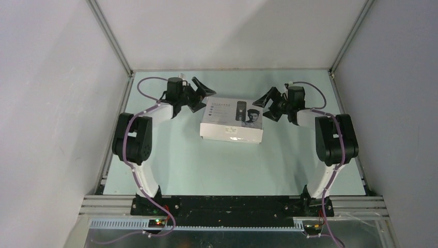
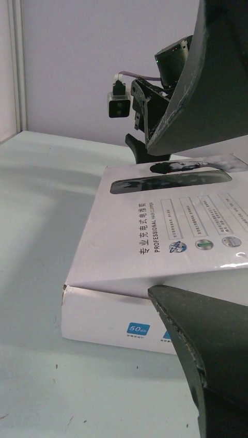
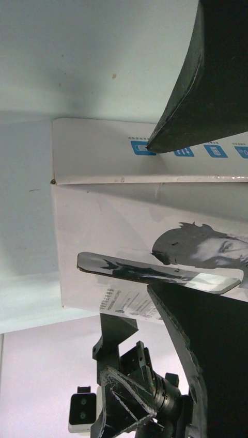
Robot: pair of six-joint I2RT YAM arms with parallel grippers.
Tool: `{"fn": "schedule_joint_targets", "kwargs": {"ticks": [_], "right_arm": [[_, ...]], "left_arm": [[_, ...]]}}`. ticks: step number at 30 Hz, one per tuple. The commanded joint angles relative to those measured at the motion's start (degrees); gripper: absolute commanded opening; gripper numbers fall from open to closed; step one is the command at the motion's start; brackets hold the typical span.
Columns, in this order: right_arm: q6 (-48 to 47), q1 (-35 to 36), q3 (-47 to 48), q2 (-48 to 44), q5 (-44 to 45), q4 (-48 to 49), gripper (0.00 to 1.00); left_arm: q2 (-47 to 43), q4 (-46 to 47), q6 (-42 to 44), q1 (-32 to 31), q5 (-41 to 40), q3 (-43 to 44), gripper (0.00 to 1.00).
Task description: Sort the hair-cutting tools
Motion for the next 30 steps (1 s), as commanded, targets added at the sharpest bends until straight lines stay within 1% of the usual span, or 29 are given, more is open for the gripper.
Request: {"fn": "schedule_joint_targets", "kwargs": {"ticks": [1,3,5,6,9,11,15,18,21,23,28,30], "right_arm": [[-4.55,-1.12,3.13,-2.71,-2.55,-3.47,0.99],[-7.91,-1.91,2.94,-5.34,-1.82,-7.20,0.99],[-10.98,-2.26,1.95,-8.74,-1.05,-9.98,0.99],[-12.84,-2.20,0.82,-11.21,-0.57,-10.67,0.99],[-15.51,-1.83,-2.59,-16.13,-0.07,-12.88,0.99],[-16.40,-1.80,-7.50,-20.91,-0.06,-12.75,0.99],[-17.36,-0.96,-14.25,-26.94,-1.51,-10.77,0.99],[-20.07,1.38,-17.11,-29.36,-1.04,-9.78,0.99],[-21.51,3.28,-18.99,-30.12,-1.17,-8.42,0.98],[-22.21,3.80,-19.66,-29.79,-0.94,-7.06,0.96],[-22.50,4.21,-19.99,-28.46,-2.33,-6.12,0.90],[-22.51,4.50,-19.95,-28.60,-2.68,-6.55,0.87]], "left_arm": [[-4.58,0.09,1.34,-0.63,1.37,-0.10,1.00],[-8.30,-2.01,4.07,-0.50,-1.13,-2.82,1.00],[-13.89,-4.09,8.17,-0.51,-4.33,-6.01,1.00],[-15.29,-4.71,9.07,-0.51,-6.98,-7.31,1.00],[-22.16,-6.00,12.16,-0.46,-10.74,-14.09,1.00],[-25.82,-5.72,13.04,-0.57,-11.74,-17.73,1.00],[-31.79,-6.34,15.78,-2.02,-13.07,-22.58,1.00],[-34.11,-7.27,18.66,-5.14,-14.72,-24.02,1.00],[-35.63,-7.40,20.59,-7.88,-18.18,-25.36,1.00],[-35.95,-7.22,20.29,-8.86,-20.20,-26.37,1.00],[-35.69,-8.40,18.12,-9.50,-20.98,-27.37,1.00],[-35.94,-11.29,17.67,-9.98,-21.32,-26.93,0.99]]}}
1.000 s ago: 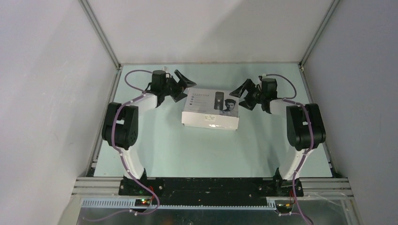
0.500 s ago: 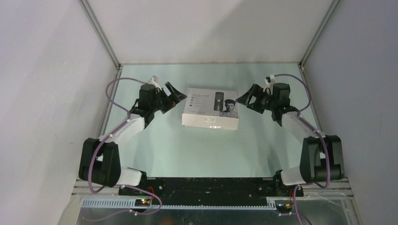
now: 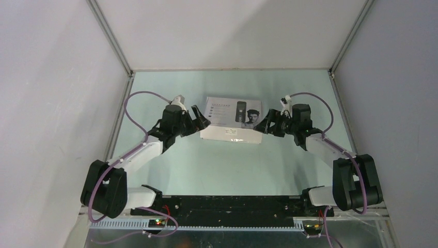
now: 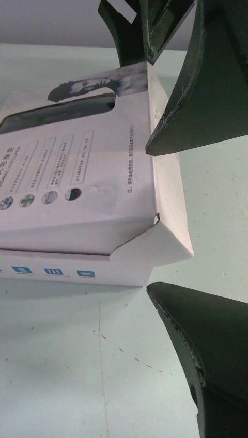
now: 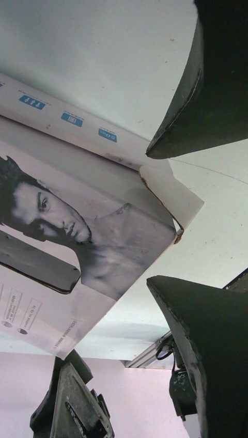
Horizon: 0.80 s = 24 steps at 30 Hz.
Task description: Sort the hair-cutting tools
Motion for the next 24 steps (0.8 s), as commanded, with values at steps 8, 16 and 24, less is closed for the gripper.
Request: {"fn": "schedule_joint_targets", "kwargs": {"ticks": [8,16,24], "right_arm": [[-1.35,1.12,-1.38,-1.37,-2.25,1.06,0.82],[0.11,1.25,-2.16,-1.20,-2.11,-0.75,0.72],[4.81,1.30,-3.31,-1.45,-2.64,-0.99,0.66]], "left_arm": [[-2.16,-7.80,-1.11,-3.16,-3.59,1.59,0.93],[-1.70,-9.80,-2.42,-4.20,-2.57,2.29,0.83],[-2.48,-11.06,-4.33,-4.66,-1.20,3.25,0.71]]}}
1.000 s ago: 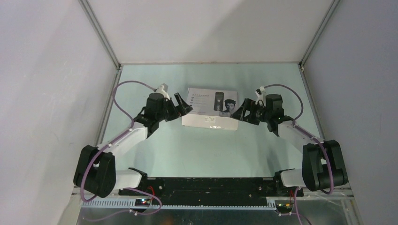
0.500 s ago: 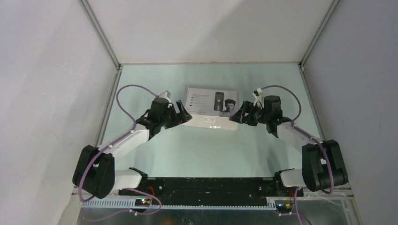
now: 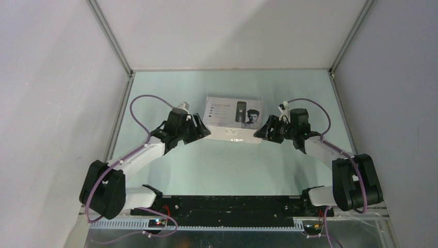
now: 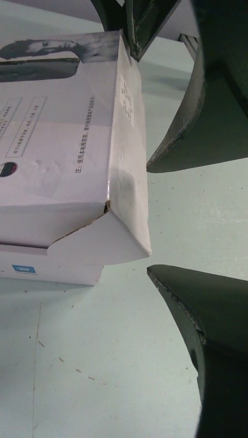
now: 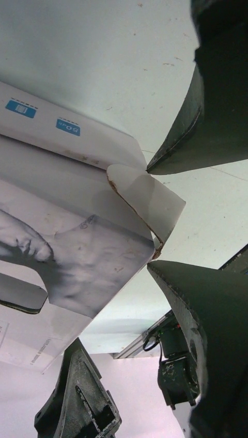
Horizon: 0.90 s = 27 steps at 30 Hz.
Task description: Sort the hair-cutting tools
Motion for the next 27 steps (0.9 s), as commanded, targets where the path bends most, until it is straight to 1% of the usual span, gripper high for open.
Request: {"fn": "schedule_joint_targets", "kwargs": {"ticks": [1,9,14,18,22,26,27], "right_arm": [[3.78,0.36,-0.85,-1.32,-1.23,0.14,0.64],[9.36,0.41,-2.40,-0.96,-1.62,1.09,0.56],[11.63,0.39,-2.85,-1.91,-1.97,1.24,0.51],[12.35,0.38,-3.12,-2.98,-1.31,0.75,0.49],[11.41,0.42,-3.14,-2.99,-0.84,0.32,0.50],[11.18,0.45,-3.48,-2.42,-0.77,1.20,0.50],[11.14,0.40,-3.53,-2.21,-0.76,1.39,0.51]], "left_arm": [[-1.99,-0.35,-2.16,-0.52,0.92,2.86,0.70],[-2.04,-1.00,-5.44,-0.85,3.24,3.53,0.63],[-2.14,-1.11,-6.81,-1.13,4.51,3.57,0.61],[-2.73,-2.27,-6.21,-1.24,3.28,3.61,0.61],[-3.21,-3.50,-4.11,-0.70,-1.22,3.63,0.73],[-1.99,-1.88,-3.01,1.57,-1.10,3.00,0.84],[-1.78,-0.76,-2.91,2.23,-0.52,2.89,0.85]]}}
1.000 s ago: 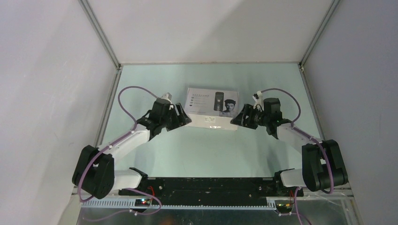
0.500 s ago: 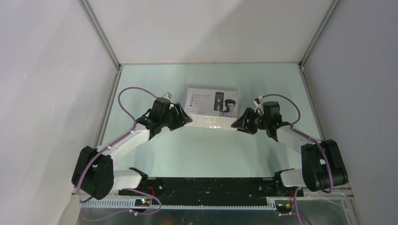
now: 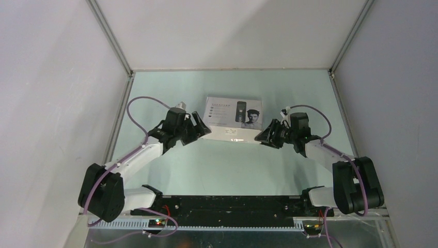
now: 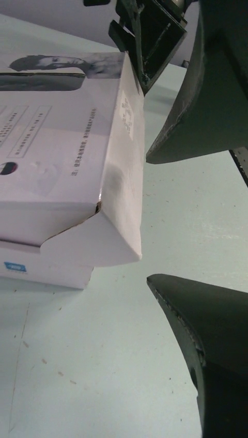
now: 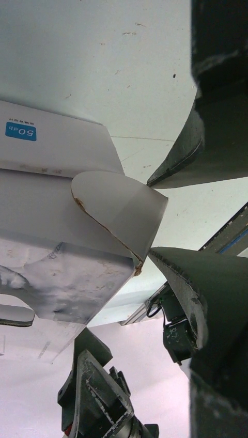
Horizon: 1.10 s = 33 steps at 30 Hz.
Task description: Sort the hair-cutting tools
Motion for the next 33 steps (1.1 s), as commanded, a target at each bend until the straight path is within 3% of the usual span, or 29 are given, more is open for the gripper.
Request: {"fn": "schedule_joint_targets", "kwargs": {"ticks": [1,12,19,24,33], "right_arm": [[-0.08,0.31,-0.31,-0.54,0.06,1.72,0.51],[0.17,0.28,-0.58,0.23,-0.13,2.64,0.51],[0.82,0.41,-0.62,-0.21,-0.16,2.18,0.49],[1.99,0.54,-0.59,-0.97,-0.14,1.01,0.45],[5.01,1.57,-0.55,-3.95,0.96,-2.53,0.40]], "left_arm": [[0.33,3.06,1.95,2.14,-0.82,1.47,0.87],[5.72,8.34,1.06,2.95,5.40,2.11,0.83],[5.45,9.25,-1.06,2.75,7.68,1.15,0.67],[3.97,7.36,-1.16,2.18,8.01,0.67,0.47],[2.45,-0.98,-1.12,1.65,7.31,2.05,0.44]]}}
